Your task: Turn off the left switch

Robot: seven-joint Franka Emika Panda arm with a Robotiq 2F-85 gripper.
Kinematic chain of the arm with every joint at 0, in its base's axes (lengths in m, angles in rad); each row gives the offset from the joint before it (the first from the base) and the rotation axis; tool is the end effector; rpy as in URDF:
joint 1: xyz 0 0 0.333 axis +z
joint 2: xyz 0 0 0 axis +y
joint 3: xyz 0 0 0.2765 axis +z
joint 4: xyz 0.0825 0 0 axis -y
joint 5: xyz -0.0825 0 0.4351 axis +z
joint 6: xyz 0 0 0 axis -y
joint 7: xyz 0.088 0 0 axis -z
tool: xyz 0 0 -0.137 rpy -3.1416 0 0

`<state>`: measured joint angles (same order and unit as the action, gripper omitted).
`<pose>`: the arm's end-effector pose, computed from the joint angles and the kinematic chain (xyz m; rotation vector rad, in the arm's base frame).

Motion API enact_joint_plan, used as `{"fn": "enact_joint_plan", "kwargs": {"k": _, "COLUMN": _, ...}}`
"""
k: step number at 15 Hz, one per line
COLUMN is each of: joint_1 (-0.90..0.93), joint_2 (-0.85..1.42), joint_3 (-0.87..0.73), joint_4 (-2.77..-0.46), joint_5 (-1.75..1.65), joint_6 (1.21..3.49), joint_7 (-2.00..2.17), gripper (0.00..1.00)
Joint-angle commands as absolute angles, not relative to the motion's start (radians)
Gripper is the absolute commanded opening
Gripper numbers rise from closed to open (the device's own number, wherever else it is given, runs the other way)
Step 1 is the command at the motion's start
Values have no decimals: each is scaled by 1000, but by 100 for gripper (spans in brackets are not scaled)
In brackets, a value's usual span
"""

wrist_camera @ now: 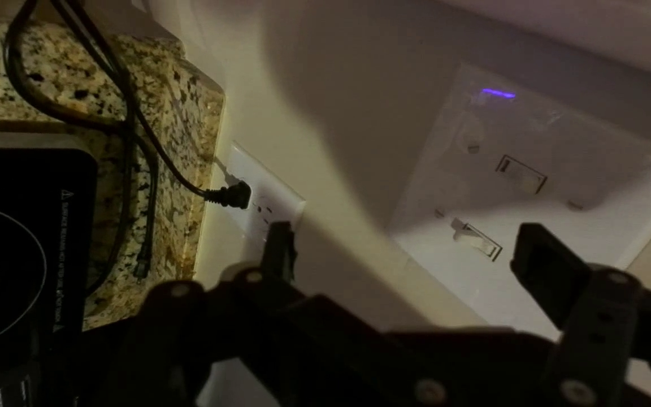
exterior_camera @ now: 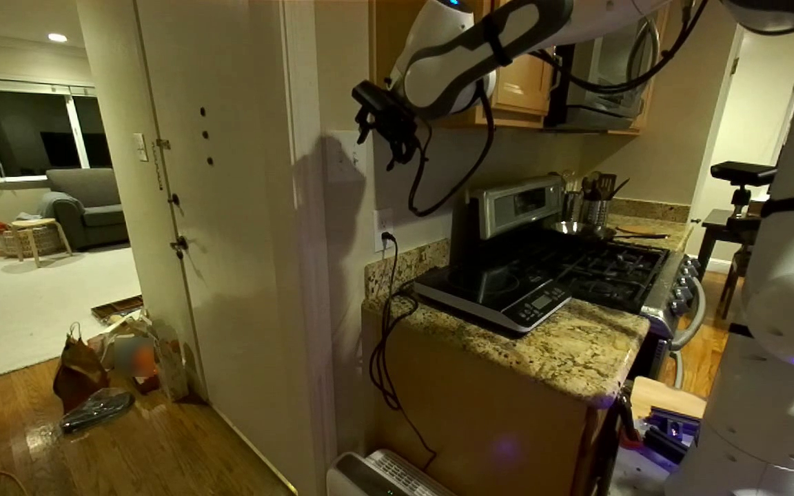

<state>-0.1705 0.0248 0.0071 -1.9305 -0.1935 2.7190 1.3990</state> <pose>0.6734 -0.1064 0.4821 -2.0105 1.7240 -0.9798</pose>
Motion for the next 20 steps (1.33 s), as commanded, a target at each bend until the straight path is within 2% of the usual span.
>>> {"fn": "enact_joint_plan", "kwargs": {"k": 1, "joint_1": -170, "joint_2": 27, "joint_3": 7, "joint_4": -1930, "joint_5": -194, "joint_6": 2721, "joint_7": 1401, "gripper": 100}}
{"fn": "enact_joint_plan", "kwargs": {"k": 8, "joint_1": -173, "joint_2": -2, "joint_3": 6, "joint_4": -1945, "joint_5": -176, "joint_6": 2719, "joint_7": 1397, "gripper": 100}}
{"fn": "enact_joint_plan", "kwargs": {"k": 10, "joint_1": -173, "joint_2": -1, "joint_3": 6, "joint_4": -1942, "joint_5": -179, "joint_6": 2720, "joint_7": 1405, "gripper": 94}}
{"fn": "enact_joint_plan", "kwargs": {"k": 12, "joint_1": -172, "joint_2": 0, "joint_3": 5, "joint_4": -1937, "joint_5": -183, "joint_6": 2723, "joint_7": 1411, "gripper": 92}}
{"fn": "enact_joint_plan", "kwargs": {"k": 14, "joint_1": -172, "joint_2": 4, "joint_3": 6, "joint_4": -1930, "joint_5": -181, "joint_6": 2720, "joint_7": 1414, "gripper": 93}}
{"fn": "enact_joint_plan", "kwargs": {"k": 17, "joint_1": -172, "joint_2": 20, "joint_3": 5, "joint_4": -1919, "joint_5": -187, "joint_6": 2728, "joint_7": 1422, "gripper": 100}}
{"fn": "enact_joint_plan", "kwargs": {"k": 20, "joint_1": -173, "joint_2": 21, "joint_3": 7, "joint_4": -1917, "joint_5": -169, "joint_6": 2706, "joint_7": 1374, "gripper": 100}}
